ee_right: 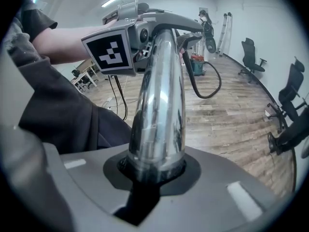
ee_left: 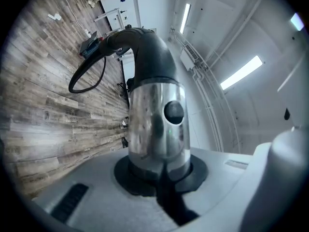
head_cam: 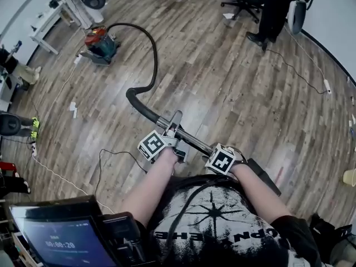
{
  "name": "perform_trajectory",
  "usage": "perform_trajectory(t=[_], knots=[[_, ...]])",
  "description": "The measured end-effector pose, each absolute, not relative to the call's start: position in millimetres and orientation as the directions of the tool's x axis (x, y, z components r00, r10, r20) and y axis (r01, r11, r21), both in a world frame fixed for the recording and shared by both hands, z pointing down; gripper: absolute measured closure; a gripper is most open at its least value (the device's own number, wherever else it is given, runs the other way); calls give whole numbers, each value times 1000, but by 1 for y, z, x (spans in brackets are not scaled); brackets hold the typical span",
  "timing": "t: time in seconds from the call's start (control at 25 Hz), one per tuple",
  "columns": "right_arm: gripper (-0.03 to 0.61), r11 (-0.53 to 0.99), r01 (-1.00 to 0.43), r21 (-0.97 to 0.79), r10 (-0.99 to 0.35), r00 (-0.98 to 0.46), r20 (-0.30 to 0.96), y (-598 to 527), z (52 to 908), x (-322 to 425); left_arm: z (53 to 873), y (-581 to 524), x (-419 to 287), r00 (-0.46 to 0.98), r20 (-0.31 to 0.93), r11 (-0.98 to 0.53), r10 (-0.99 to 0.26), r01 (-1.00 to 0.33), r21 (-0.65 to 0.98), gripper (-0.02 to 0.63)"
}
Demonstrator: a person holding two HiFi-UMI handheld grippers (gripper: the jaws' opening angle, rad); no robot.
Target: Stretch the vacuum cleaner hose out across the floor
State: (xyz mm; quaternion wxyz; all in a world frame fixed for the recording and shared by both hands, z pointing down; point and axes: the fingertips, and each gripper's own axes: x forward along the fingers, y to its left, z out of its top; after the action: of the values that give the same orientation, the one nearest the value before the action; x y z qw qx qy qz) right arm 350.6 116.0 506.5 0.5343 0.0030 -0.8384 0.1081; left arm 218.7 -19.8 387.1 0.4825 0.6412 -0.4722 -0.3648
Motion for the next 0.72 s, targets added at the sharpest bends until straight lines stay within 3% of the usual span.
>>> perform_trajectory(t=[0.28,0.72], knots=[[500,978,-68,-197,146,-449,882,128,508,431,388,-4,296,241,8,-64,-970,-287,956,578],[500,977,-19,-214,184,-445,876,168,506,465,383,39,327,199,-5,-59,-980,-268,962,578]])
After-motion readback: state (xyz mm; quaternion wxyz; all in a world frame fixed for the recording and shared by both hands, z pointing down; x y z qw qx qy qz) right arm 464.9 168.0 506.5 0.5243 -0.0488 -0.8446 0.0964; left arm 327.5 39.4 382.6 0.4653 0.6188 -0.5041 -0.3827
